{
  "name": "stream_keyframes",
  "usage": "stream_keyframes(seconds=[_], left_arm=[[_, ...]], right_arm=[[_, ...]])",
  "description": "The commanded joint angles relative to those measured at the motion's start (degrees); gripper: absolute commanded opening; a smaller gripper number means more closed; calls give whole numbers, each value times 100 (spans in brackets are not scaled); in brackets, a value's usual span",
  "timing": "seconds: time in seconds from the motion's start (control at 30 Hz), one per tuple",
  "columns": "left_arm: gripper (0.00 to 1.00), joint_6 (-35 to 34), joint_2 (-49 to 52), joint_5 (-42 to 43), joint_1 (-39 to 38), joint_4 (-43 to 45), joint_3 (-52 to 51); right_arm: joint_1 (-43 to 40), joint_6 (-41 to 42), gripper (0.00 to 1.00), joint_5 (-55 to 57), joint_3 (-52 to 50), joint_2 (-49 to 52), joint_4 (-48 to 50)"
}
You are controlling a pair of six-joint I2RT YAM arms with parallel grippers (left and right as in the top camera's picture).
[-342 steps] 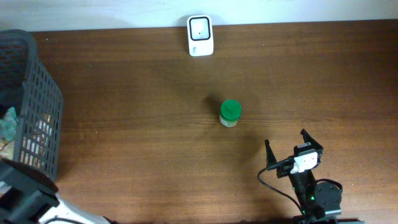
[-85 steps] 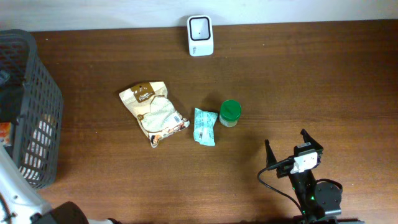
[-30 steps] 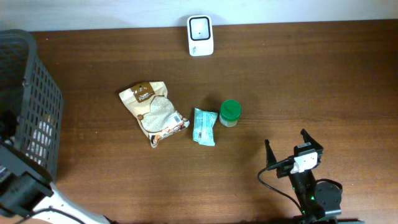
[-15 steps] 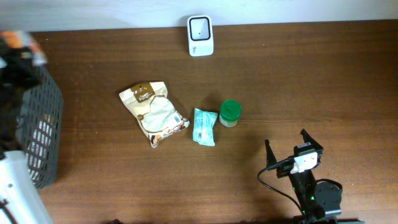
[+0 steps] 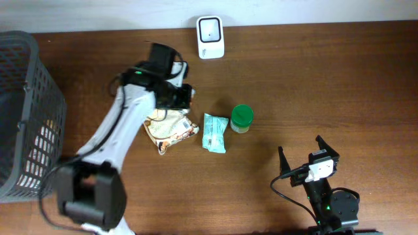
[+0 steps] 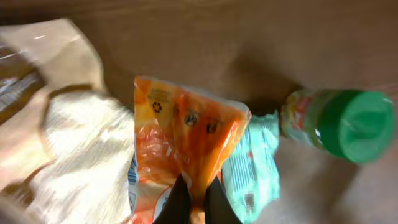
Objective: Scan the item barcode
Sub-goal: 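Place the orange tissue pack with the left gripper near the jar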
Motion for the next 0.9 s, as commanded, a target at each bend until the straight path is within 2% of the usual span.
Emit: stream_keyframes(seconds=[0.0,0.13,0.17,0.23,0.27,0.37,0.5,0.57,0.6,0.67,0.77,0.87], left_arm=[[0,-173,699,-146,-267,275,-20],[0,-450,1180,-149,-544,455,-20],[11,-450,1180,-149,-560,455,-20],[46,-448,1180,-146,-557,450,-20],[57,-448,1154,-122,-535,420,0],[59,-446,927,-83,-387,153,271],[61,-289,-50,-219,190,-658,1152],[61,-166,-756,-328,743,-999,1504],[66,-166,-1078,-455,1036,-1097,1582],[75,-168,-1735,-662,1779,-1207,1602],[79,-168,-2433,-660,3344,-1379,1602],[78,-295,-2481,-658,4857,-1480,1580]], right_arm=[[46,17,98,31,-48,-37,-4],[46,17,98,31,-48,-37,-4],[46,17,98,31,-48,-37,-4],[46,17,98,31,-48,-37,-4],[46,17,98,31,-48,-37,-4],[46,17,98,31,-48,-37,-2],[46,20,98,31,-48,-37,-4],[46,17,98,31,-48,-37,-4],[46,17,98,31,-48,-37,-4],[46,17,98,31,-48,-37,-4],[46,20,98,31,-48,-37,-4],[46,17,98,31,-48,-37,-4]])
